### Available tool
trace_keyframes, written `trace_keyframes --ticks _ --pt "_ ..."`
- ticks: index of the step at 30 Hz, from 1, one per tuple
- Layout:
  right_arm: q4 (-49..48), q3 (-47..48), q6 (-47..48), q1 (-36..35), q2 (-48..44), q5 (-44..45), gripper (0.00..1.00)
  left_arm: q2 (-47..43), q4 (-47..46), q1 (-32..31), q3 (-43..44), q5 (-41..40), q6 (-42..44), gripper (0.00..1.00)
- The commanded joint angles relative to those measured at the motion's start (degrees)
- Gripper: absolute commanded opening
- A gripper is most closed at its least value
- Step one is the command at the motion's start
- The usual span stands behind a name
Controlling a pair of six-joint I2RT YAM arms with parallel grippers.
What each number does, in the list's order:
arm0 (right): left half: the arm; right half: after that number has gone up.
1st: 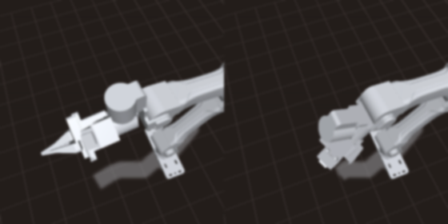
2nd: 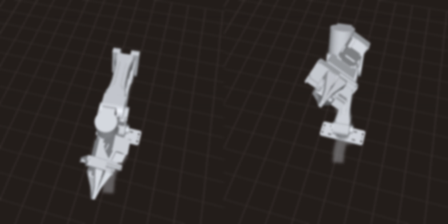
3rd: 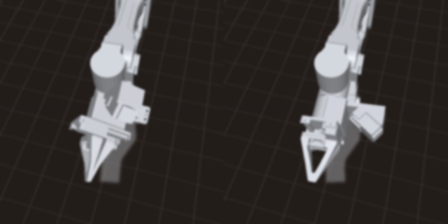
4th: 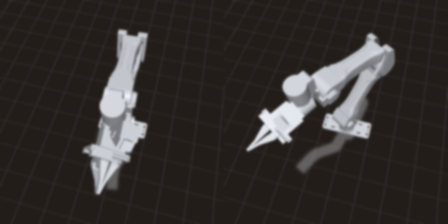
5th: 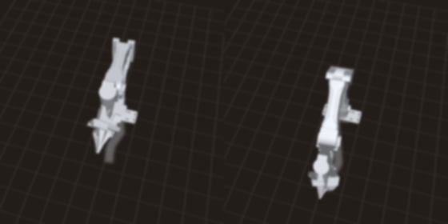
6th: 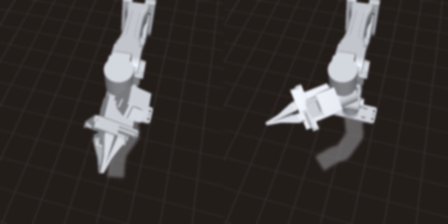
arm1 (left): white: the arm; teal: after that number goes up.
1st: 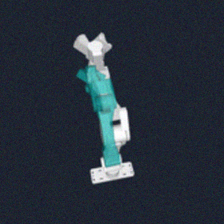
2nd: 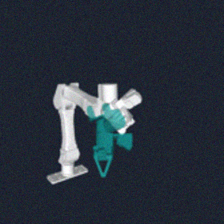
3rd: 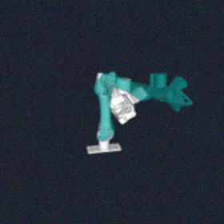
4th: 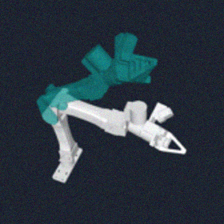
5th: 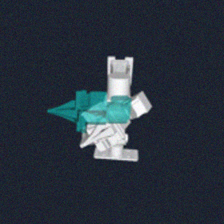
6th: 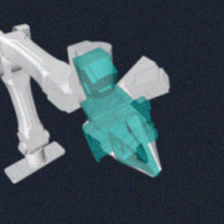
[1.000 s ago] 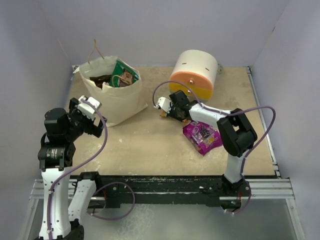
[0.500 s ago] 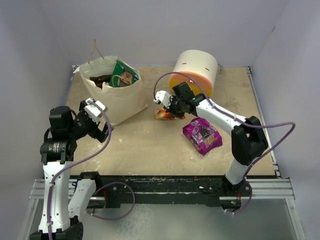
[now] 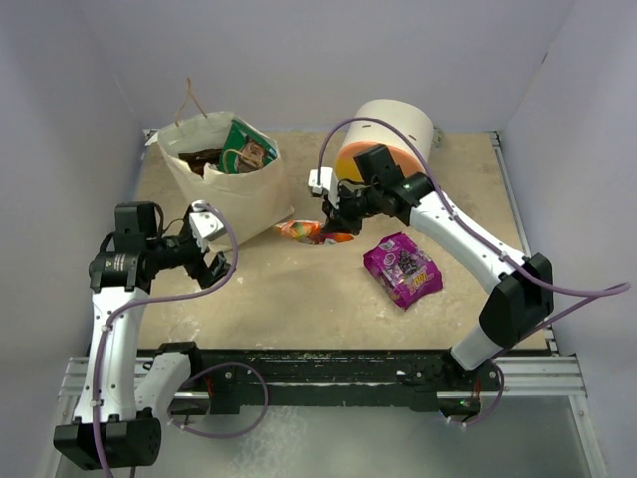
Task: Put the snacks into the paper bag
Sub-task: Pick up the snack from the center of the board, then place the snack in the paper bag.
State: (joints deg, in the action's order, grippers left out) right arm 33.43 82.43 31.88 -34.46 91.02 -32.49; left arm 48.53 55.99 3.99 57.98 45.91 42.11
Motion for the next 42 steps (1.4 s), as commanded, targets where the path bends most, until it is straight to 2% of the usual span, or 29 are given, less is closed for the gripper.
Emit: trace_keyframes --ticks 1,5,11,17,25,33,35,38,39,42 --pt "3.36 6.23 -1.02 -1.38 -0.9 -13.96 0.0 1.92 1.05 -0.77 3.39 9.29 6.99 0.89" --pt "5.15 8.28 -1.26 -2.63 -0.23 -19.13 0.0 3.34 0.14 -3.03 4.43 12.28 7.95 0.88" --pt "1.97 6.76 -4.56 -3.84 -1.8 -26.33 0.0 3.68 -2.6 -8.01 4.59 15.09 7.42 0.88" --pt "2.1 7.21 -5.29 -4.3 -2.06 -29.84 0.0 4.55 -4.55 -9.06 3.72 19.2 8.06 0.86" --pt "0.16 5.94 -6.77 -4.27 -3.43 -31.88 0.0 6.54 -6.89 -9.85 0.96 23.5 8.88 0.68" --pt "0.1 6.69 -7.09 -4.26 -3.42 -31.71 0.0 6.11 -11.26 -10.75 -1.57 27.13 5.41 0.51" --pt "0.23 6.47 -7.16 -4.22 -3.4 -31.46 0.0 5.64 -12.35 -10.76 -2.16 27.39 3.96 0.43" --pt "1.0 6.21 -7.43 -4.22 -3.43 -31.33 0.0 3.95 -13.59 -10.76 -2.81 27.13 2.5 0.24" --pt "1.16 6.17 -7.39 -4.19 -3.6 -30.95 0.03 3.37 -13.95 -10.76 -3.07 27.05 2.06 0.19" --pt "1.31 6.05 -7.15 -4.16 -4.1 -29.23 0.22 1.6 -14.41 -10.69 -3.48 26.19 0.84 0.06"
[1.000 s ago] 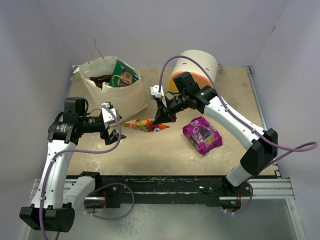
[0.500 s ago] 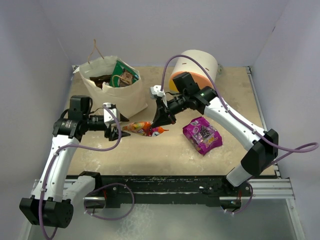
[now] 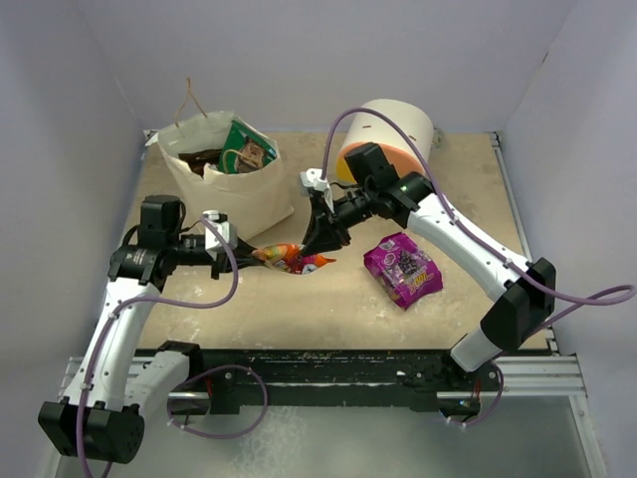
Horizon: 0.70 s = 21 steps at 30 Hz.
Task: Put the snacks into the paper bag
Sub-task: Place the snack in the paper bag.
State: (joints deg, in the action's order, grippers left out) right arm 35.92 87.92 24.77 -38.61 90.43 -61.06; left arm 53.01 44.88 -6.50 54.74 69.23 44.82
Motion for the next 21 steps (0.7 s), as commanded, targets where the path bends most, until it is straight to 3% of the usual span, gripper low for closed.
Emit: trace_keyframes --ticks 1,4,6,16,21 --pt "-1.24 0.32 0.08 0.02 -3.84 0.29 0.29 -3.54 -3.31 -0.18 -0.15 2.08 -2.23 0.03" --pt "-1.4 -1.06 0.65 0.44 -5.33 4.66 0.52 -5.3 -3.03 0.14 0.28 -0.28 -3.28 0.0" --pt "-2.14 -2.46 0.67 1.37 -7.15 7.11 0.59 -6.27 -2.09 1.11 0.88 -1.4 -3.59 0.0" --pt "-8.85 -10.55 -1.85 13.1 -19.52 16.9 0.77 -11.36 3.73 8.44 5.51 -2.22 -5.33 0.0" --pt "-10.42 -15.9 -0.67 13.81 -25.18 26.24 0.82 -11.22 8.34 10.6 11.97 -5.08 -9.21 0.0"
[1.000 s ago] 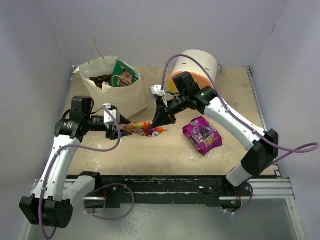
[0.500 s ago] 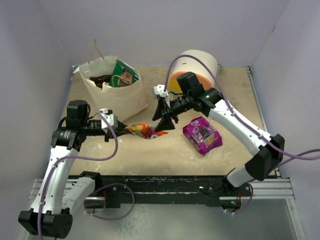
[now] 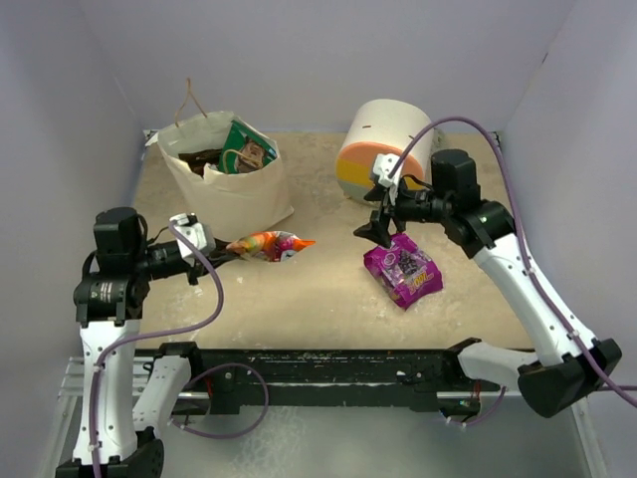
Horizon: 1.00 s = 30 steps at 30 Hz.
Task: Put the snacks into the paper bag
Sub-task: Place the snack in the paper bag.
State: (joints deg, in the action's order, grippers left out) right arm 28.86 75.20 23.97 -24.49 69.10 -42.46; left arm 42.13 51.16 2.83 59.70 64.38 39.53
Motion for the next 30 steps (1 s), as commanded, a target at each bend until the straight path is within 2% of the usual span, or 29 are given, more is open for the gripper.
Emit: trace_keyframes --ticks 1,5,9,17,23,30 --pt "-4.1 -4.46 0.15 -0.17 -5.17 8.75 0.83 0.11 3.25 1.42 8.66 -1.51 -4.76 0.0" --pt "-7.63 -9.94 -1.15 1.9 -8.92 9.02 0.86 1.15 7.19 3.04 15.23 -5.69 -6.65 0.0" --pt "-11.0 -15.31 -2.08 4.73 -12.54 8.62 0.92 0.07 6.54 7.53 18.01 -5.33 -10.28 0.0" --pt "-11.84 -19.31 -1.57 7.66 -13.47 7.18 0.93 3.63 5.74 13.08 27.61 -5.87 -18.26 0.0" --pt "-12.85 -21.14 -2.46 8.85 -16.39 5.82 0.92 7.92 1.74 14.35 34.56 -13.17 -25.35 0.0" --pt "-13.04 -21.71 -3.0 9.81 -17.64 5.72 0.92 16.93 2.17 14.37 47.35 -22.8 -25.4 0.0"
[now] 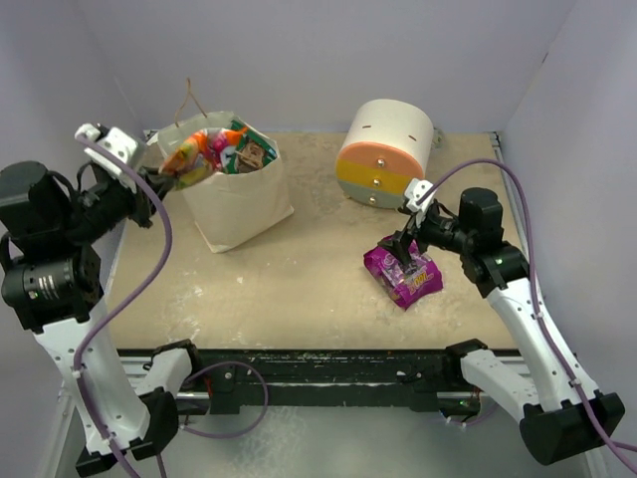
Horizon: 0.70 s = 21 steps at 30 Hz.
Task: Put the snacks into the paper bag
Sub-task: Place the snack in the paper bag.
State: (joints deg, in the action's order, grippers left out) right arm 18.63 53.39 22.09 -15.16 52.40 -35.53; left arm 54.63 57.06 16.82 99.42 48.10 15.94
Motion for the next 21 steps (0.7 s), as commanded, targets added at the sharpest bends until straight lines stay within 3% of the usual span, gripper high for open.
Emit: trace_keyframes --ticks 1,9,16,21 --pt "-2.84 -0.02 -1.04 0.48 -0.98 -1.19 0.92 6.63 -2.97 0.33 10.07 -7.2 -1.48 0.0" --pt "-2.67 -0.29 -0.69 0.57 -0.78 -1.22 0.92 18.54 1.65 0.37 22.73 -9.85 3.29 0.0" --pt "-3.05 -0.47 -0.07 0.57 0.12 -1.2 0.92 29.73 9.65 0.37 32.43 -9.21 16.81 0.0" --pt "-3.24 -0.63 0.03 0.55 0.42 -0.52 0.92 34.67 11.0 0.23 33.19 -6.97 24.31 0.0"
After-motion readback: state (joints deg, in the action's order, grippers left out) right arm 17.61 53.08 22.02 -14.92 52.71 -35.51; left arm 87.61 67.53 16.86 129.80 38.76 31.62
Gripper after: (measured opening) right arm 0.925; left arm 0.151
